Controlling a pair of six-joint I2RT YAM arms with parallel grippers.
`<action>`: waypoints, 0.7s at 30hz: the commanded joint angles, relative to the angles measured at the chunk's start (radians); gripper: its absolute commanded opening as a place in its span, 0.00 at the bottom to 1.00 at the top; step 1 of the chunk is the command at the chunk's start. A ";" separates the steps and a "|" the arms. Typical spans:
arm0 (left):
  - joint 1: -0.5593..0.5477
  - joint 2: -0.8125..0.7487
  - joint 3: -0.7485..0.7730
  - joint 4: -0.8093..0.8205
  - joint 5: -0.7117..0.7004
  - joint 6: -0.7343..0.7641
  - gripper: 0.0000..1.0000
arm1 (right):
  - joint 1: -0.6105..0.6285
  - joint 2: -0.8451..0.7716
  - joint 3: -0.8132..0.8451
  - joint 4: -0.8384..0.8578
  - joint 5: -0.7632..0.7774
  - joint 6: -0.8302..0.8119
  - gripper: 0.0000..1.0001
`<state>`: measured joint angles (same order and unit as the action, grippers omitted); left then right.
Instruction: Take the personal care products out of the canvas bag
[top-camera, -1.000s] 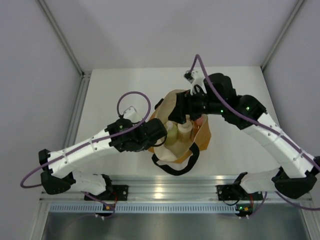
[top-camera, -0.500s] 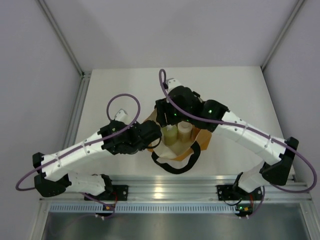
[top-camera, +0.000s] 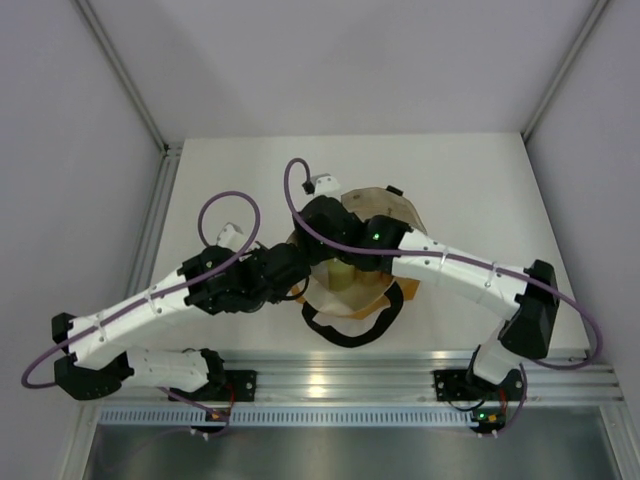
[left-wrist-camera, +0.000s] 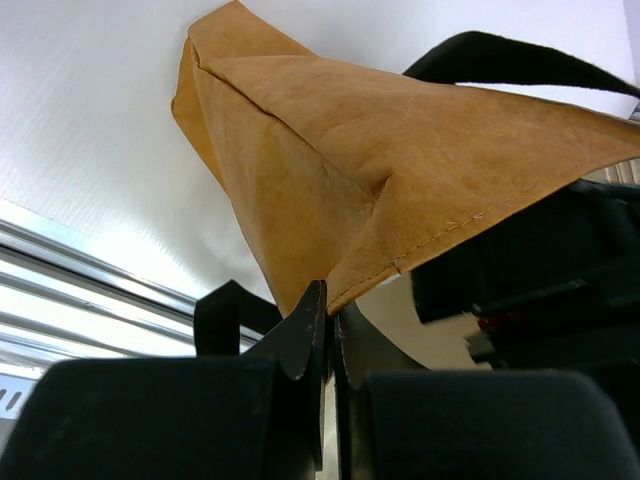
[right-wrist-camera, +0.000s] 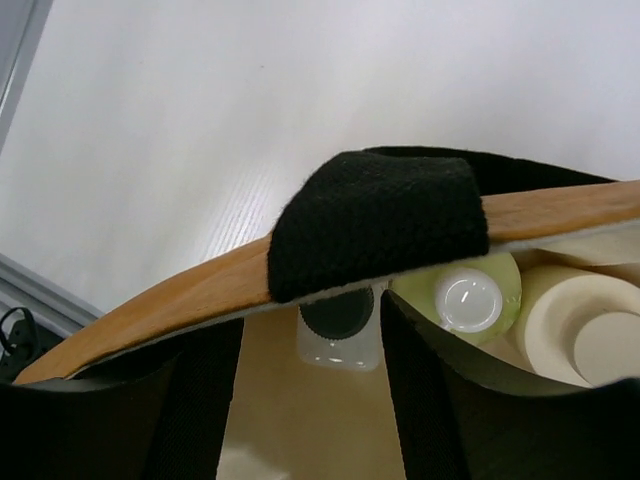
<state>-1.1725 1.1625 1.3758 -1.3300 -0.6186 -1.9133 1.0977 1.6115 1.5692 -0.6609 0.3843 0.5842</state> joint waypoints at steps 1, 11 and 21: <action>-0.006 -0.029 -0.009 -0.178 0.013 -0.018 0.00 | 0.016 0.027 -0.012 0.090 0.051 0.034 0.56; -0.006 -0.035 -0.003 -0.176 0.026 -0.006 0.00 | 0.044 0.108 -0.046 0.090 0.079 0.048 0.60; -0.006 -0.041 -0.009 -0.176 0.031 -0.007 0.00 | 0.057 0.162 -0.086 0.089 0.114 0.078 0.62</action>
<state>-1.1721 1.1404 1.3705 -1.3361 -0.6140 -1.9129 1.1305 1.7298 1.5009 -0.6121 0.4824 0.6376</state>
